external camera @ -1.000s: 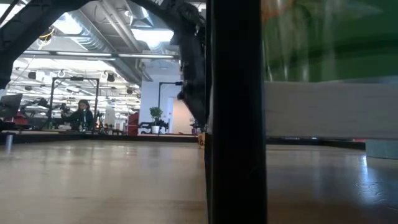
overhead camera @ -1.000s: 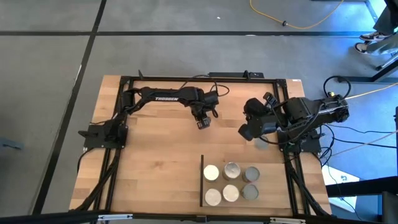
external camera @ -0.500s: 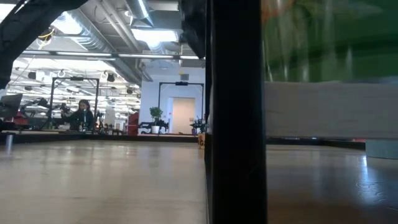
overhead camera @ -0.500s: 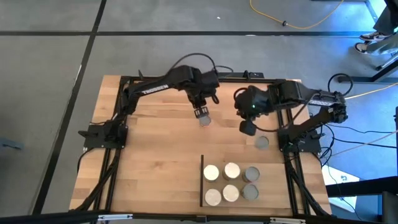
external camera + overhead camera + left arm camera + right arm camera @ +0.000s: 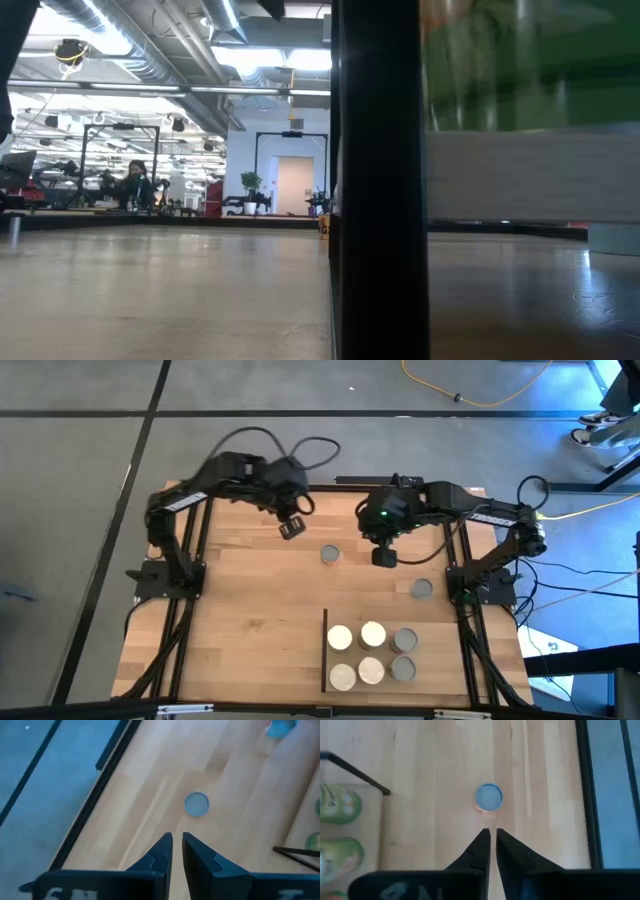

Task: Pick and place cans onto a shelf
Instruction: Put the canned orange on the shelf

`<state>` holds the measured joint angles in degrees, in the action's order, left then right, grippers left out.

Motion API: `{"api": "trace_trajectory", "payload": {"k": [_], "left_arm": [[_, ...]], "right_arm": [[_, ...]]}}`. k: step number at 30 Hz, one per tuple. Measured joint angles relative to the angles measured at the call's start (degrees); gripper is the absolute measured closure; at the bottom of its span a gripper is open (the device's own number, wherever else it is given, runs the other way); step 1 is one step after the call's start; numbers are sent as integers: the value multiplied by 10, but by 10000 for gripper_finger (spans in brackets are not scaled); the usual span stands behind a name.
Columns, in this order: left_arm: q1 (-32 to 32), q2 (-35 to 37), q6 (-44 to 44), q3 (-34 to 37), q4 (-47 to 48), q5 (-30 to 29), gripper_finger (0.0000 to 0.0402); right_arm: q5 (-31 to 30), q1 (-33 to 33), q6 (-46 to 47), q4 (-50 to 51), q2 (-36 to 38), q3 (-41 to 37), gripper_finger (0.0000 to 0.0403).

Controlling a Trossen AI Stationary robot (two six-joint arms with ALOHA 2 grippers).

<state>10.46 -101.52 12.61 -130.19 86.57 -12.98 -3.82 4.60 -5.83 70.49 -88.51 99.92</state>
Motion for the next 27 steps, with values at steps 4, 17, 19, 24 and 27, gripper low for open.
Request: {"api": "trace_trajectory", "payload": {"k": [4, 17, 19, 24, 27], "left_arm": [[-9, 40, 20, 0, 2, -17, 365], [-31, 115, 40, 0, 16, -29, 365], [-31, 118, 40, 0, 16, -29, 365], [-31, 117, 40, 0, 27, -29, 365], [-31, 117, 39, 1, 35, -29, 365]], "right_arm": [[4, 7, -54, -5, -36, 0, 370], [37, 17, -184, -23, -152, 0, 370], [53, 17, -212, -22, -170, 0, 370], [55, 17, -231, -20, -198, 0, 393], [54, 17, -230, -23, -207, 0, 395]]}}
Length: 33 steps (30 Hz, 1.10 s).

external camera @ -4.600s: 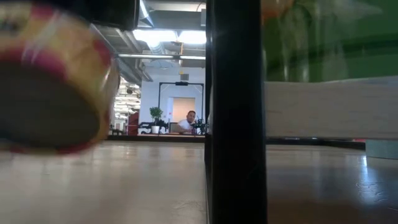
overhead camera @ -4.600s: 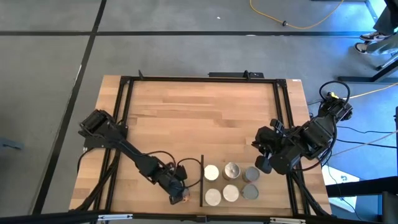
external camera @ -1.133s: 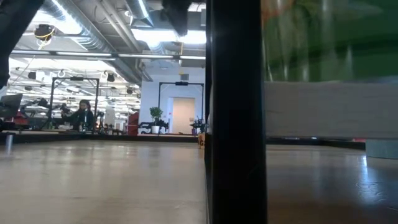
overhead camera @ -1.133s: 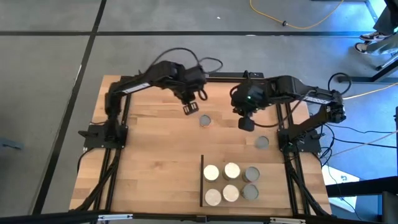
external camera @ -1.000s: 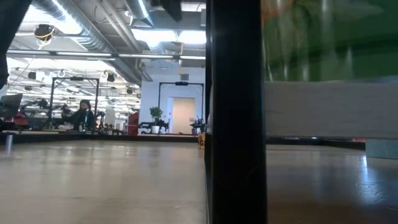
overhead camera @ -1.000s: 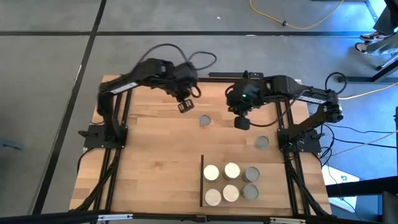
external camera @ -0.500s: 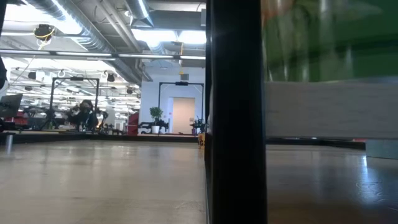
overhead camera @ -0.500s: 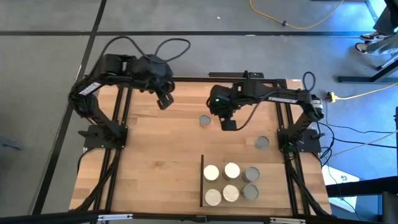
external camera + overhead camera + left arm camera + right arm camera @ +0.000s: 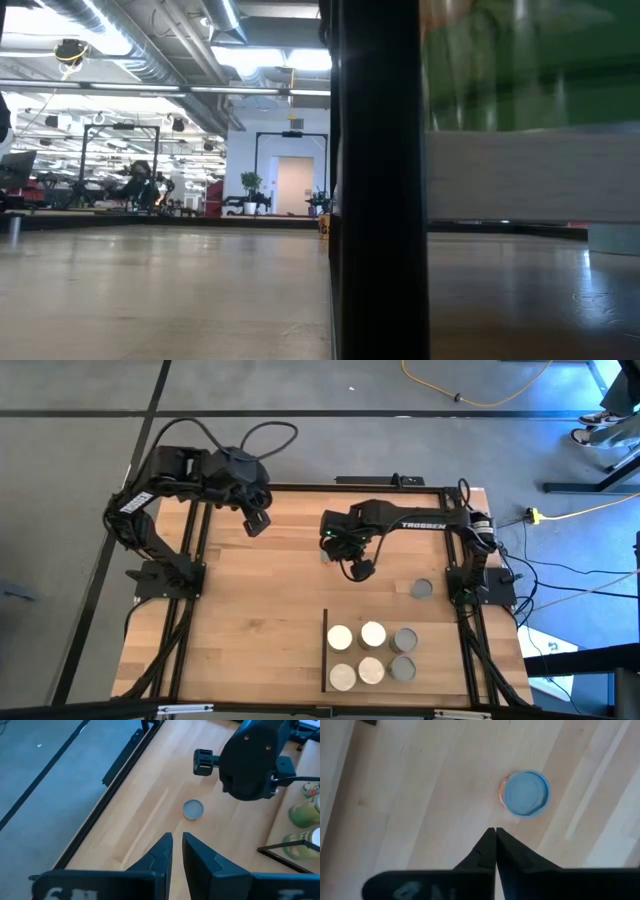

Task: Pick and place cans onto a shelf
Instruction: Put the canned orange on the shelf

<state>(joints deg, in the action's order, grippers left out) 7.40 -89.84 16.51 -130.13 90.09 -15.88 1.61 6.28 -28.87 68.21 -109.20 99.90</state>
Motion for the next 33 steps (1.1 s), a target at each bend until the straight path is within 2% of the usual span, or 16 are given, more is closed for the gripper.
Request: {"api": "trace_trajectory", "payload": {"k": [8, 13, 19, 33], "left_arm": [[0, 0, -1, 6, 0, 0, 365], [0, 0, -1, 6, 0, 0, 365], [0, 0, -1, 6, -1, 0, 365], [0, -1, -1, 6, -1, 1, 365]], "right_arm": [[0, 2, -3, -47, -14, 0, 348], [1, 2, -71, -52, -34, 0, 326], [0, 2, -135, -53, -67, 0, 324], [0, 10, -138, -59, -152, 0, 324]]}}
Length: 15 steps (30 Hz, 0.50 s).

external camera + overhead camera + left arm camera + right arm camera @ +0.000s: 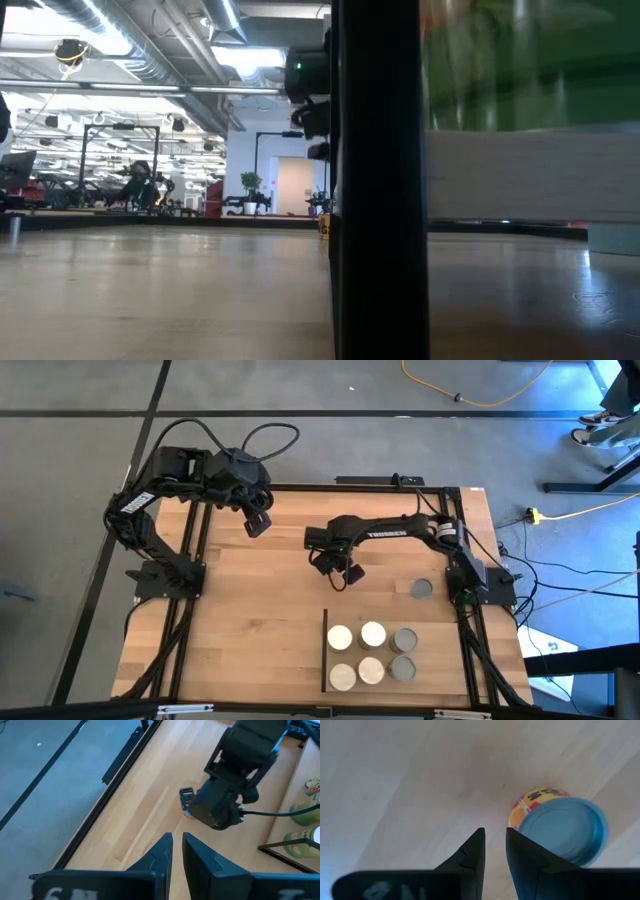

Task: Pick and place cans onto a shelf
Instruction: Put the canned orange on the shelf

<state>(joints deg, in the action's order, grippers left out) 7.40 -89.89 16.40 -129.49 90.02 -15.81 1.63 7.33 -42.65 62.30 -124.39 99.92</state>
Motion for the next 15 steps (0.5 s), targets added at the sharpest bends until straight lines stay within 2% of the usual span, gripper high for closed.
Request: {"api": "trace_trajectory", "payload": {"k": [8, 15], "left_arm": [[0, 0, 0, 0, 0, 0, 365], [0, 0, 0, 0, 0, -2, 365]], "right_arm": [[-1, 4, 0, 13, -3, 1, 324], [-16, 4, 3, 12, 0, 32, 324]]}}
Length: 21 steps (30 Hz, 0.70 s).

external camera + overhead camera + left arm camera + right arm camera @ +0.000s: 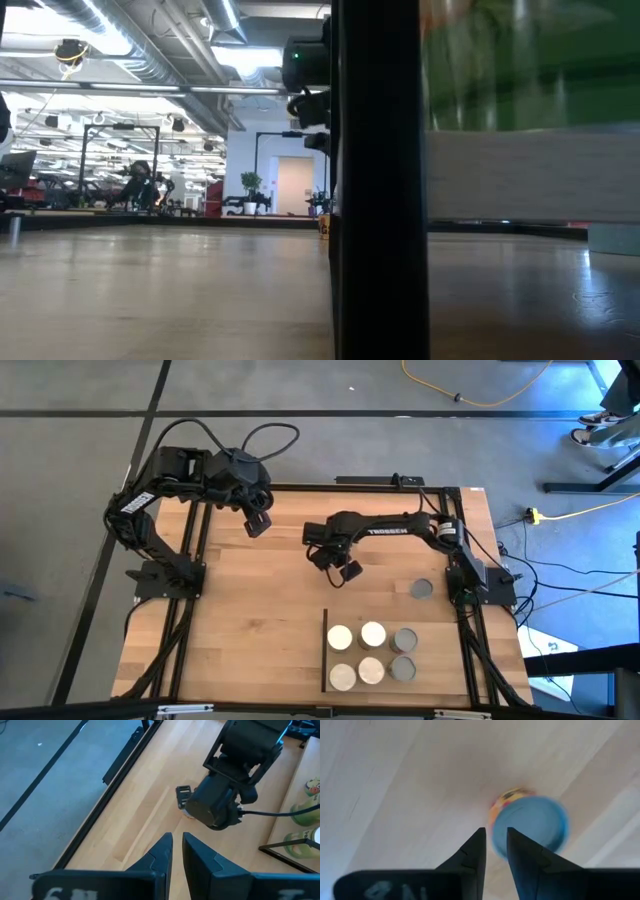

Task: Pick and place cans onto a shelf
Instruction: Put the canned orange on the shelf

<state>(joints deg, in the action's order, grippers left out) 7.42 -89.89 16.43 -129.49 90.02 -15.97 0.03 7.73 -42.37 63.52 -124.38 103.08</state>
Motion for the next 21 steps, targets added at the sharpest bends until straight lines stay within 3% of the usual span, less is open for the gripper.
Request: {"api": "trace_trajectory", "payload": {"k": [7, 21], "left_arm": [[0, 0, 2, 0, 0, 0, 365], [0, 0, 15, 0, 0, 0, 365]], "right_arm": [[43, 4, 0, -31, 1, -14, 324], [45, 4, 0, -53, 0, -44, 324]]}}
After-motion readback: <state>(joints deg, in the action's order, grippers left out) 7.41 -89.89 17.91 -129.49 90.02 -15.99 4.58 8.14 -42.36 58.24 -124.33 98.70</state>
